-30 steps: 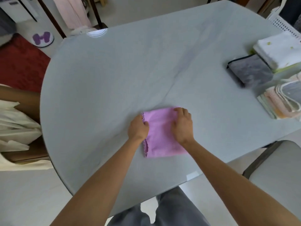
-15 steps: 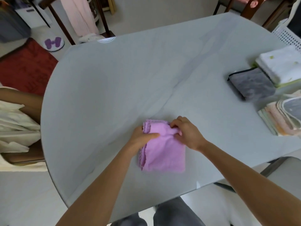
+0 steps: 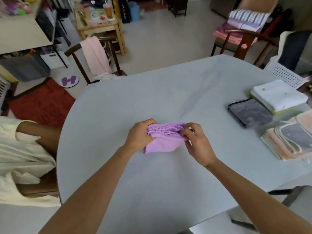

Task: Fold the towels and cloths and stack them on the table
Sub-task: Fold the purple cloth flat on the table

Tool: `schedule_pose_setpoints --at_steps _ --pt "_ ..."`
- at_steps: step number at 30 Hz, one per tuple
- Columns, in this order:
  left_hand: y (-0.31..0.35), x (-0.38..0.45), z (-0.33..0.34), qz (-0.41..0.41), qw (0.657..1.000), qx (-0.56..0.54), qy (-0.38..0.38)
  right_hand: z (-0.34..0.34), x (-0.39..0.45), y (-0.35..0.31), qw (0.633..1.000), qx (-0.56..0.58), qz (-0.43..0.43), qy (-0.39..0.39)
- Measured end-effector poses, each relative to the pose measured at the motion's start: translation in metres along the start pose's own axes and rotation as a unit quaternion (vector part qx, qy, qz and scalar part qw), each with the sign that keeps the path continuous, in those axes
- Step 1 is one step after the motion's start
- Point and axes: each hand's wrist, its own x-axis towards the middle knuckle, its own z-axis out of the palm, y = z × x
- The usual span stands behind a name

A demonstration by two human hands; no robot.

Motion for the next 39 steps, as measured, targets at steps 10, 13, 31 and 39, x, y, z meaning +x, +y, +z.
schedule_pose_setpoints --at_steps 10,13,31,39 --pt "0.016 0.011 -0.055 0.043 0.998 0.025 0.023 -0.011 0.043 -0.045 0.910 0.288 0.298 0.026" --pt "0.022 0.011 -0.063 0.049 0.997 0.047 0.022 -0.018 0.057 -0.053 0.866 0.323 0.379 -0.028" --pt "0.013 -0.017 -0.084 -0.069 0.976 -0.054 -0.199 -0.051 0.073 -0.052 0.810 0.314 0.437 -0.233" --pt "-0.030 -0.038 -0.042 -0.301 0.903 -0.192 -0.241 -0.004 0.040 -0.059 0.783 0.207 0.557 -0.186"
